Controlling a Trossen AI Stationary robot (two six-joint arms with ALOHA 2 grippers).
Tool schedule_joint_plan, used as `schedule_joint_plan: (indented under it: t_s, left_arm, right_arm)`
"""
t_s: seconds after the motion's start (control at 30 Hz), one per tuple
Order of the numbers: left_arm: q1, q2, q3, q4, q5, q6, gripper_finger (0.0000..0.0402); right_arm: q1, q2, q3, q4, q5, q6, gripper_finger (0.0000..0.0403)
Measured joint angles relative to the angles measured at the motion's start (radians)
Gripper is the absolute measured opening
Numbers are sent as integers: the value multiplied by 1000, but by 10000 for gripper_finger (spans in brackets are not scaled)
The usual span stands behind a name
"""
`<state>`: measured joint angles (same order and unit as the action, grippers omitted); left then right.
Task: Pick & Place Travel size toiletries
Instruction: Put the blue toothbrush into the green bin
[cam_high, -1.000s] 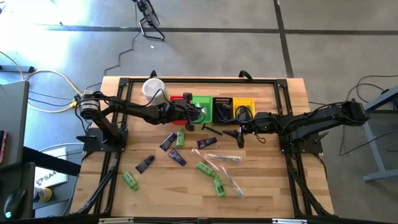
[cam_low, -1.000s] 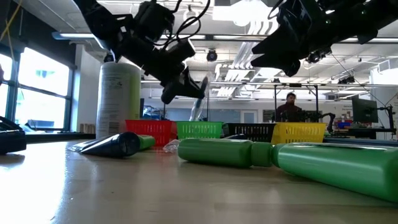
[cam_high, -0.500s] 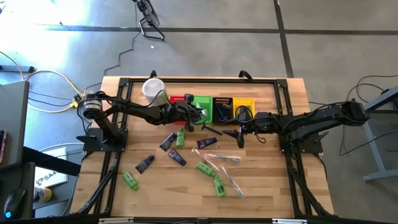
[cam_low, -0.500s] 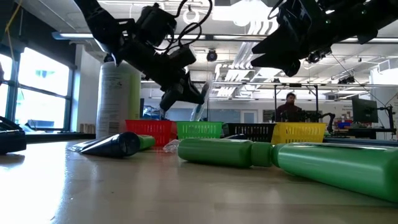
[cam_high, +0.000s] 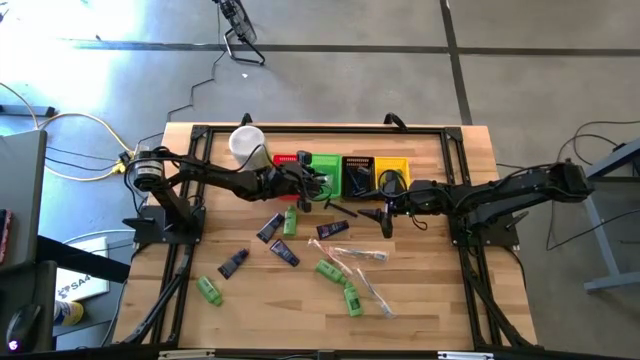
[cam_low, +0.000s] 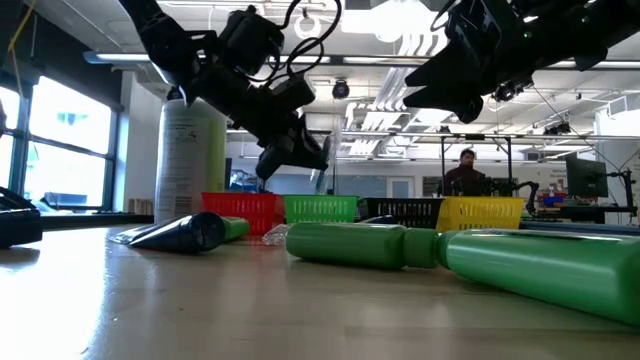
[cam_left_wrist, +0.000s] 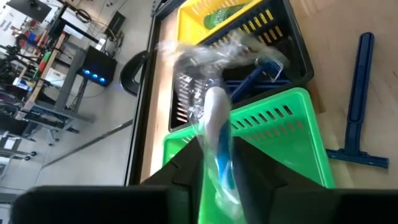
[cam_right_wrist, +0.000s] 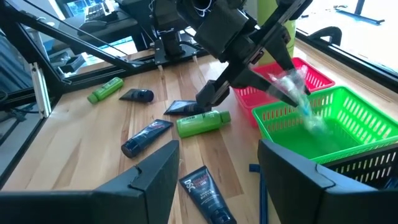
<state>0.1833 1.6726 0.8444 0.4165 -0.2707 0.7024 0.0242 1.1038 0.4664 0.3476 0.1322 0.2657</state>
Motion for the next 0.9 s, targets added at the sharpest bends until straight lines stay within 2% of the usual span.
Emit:
schedule_joint_plan:
  t_s: [0.2,0.33,0.9]
  left_arm:
    - [0,0,0,1,0,-2,129]
    - [0,0,0,1,0,-1,145]
    - [0,0,0,6,-2,27,148]
  right_arm:
    - [0,0,0,0,0,0,210]
    - [0,0,0,0,0,0,210]
    - [0,0,0,0,0,0,210]
